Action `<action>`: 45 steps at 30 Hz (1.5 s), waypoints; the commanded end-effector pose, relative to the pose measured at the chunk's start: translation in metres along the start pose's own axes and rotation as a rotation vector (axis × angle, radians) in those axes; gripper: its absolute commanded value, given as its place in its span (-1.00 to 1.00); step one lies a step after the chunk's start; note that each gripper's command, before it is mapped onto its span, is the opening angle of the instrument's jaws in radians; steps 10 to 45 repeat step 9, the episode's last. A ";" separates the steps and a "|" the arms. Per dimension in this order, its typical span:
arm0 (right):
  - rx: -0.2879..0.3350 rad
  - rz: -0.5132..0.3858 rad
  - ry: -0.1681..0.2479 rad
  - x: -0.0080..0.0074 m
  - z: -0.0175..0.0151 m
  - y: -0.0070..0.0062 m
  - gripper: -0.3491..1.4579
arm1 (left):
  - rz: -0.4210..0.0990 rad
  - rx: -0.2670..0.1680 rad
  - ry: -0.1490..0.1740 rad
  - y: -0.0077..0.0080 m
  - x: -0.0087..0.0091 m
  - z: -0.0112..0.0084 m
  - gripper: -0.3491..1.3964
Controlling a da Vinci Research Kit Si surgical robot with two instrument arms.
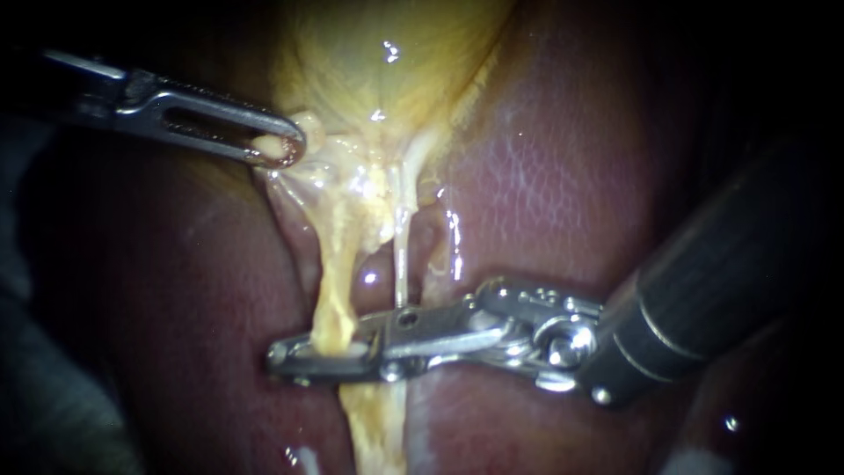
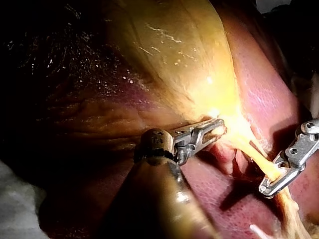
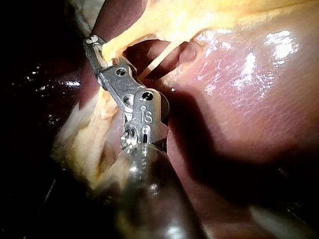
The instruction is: Clipping first clip left tube
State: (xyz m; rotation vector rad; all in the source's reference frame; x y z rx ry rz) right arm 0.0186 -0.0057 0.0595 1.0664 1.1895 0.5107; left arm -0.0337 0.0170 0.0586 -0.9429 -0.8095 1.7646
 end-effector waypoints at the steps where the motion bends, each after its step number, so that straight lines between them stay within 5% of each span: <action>1: 0.003 0.000 -0.001 0.0000 0.0000 0.0000 -1.00 | 0.000 0.000 0.000 0.0000 0.0000 0.0000 -1.00; 45: 0.002 -0.001 -0.002 -0.0002 -0.0001 0.0002 -1.00 | 0.000 0.000 0.000 0.0000 0.0000 0.0000 -1.00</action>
